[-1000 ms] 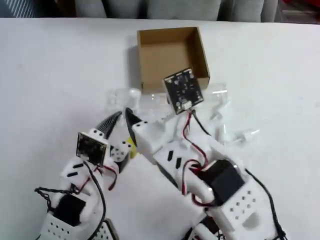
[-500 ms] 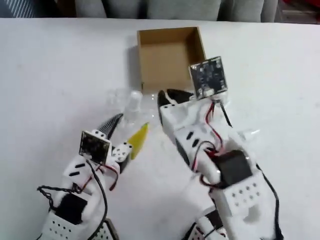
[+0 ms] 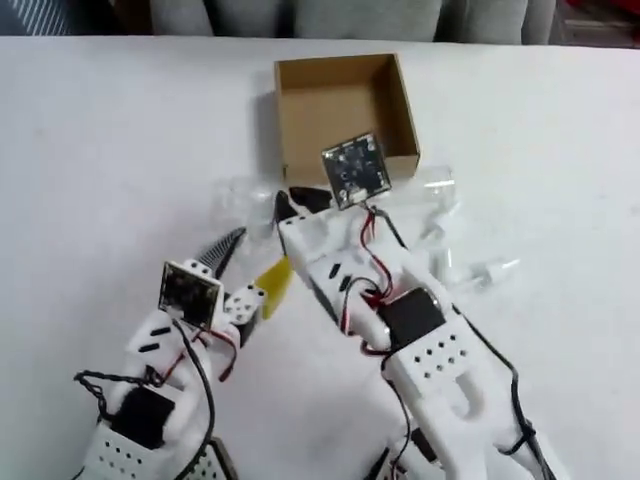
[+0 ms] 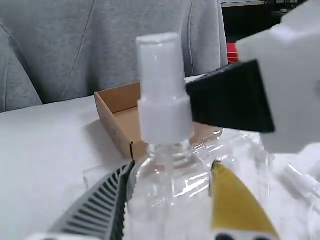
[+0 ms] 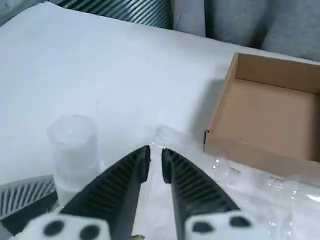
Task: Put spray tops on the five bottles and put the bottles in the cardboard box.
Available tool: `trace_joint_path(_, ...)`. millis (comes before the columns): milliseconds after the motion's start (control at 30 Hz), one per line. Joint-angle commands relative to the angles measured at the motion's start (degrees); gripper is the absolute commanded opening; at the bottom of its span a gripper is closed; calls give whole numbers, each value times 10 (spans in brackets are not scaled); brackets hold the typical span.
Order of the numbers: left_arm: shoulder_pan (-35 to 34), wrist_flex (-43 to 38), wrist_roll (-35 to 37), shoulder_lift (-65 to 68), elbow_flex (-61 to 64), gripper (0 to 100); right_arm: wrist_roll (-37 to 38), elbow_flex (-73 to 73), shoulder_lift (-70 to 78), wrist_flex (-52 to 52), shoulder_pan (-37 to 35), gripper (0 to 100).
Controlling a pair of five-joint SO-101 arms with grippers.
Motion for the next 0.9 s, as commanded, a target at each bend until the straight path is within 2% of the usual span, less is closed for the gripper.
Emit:
trace_joint_path(0,7,-23,-7,-7,-8,20,5,-1,-22,3,-15,15)
trace_joint_path(200,4,-25,-7,-7,-8,20,8,32,-49,15,15,15)
trace_joint_path(333,4,-25,-7,-7,-8,20,10,28,-54,15,94,15)
trace_joint_path(567,4,-25,-8,-7,-8,20,129,3,-44,13,230,15)
trace_joint_path(700,4,-25,-8,-7,-7,20,134,-55,35,16,262,15)
trace_joint_path(867,3,-25,-8,-7,-6,20,134,-188,240,16,271,15)
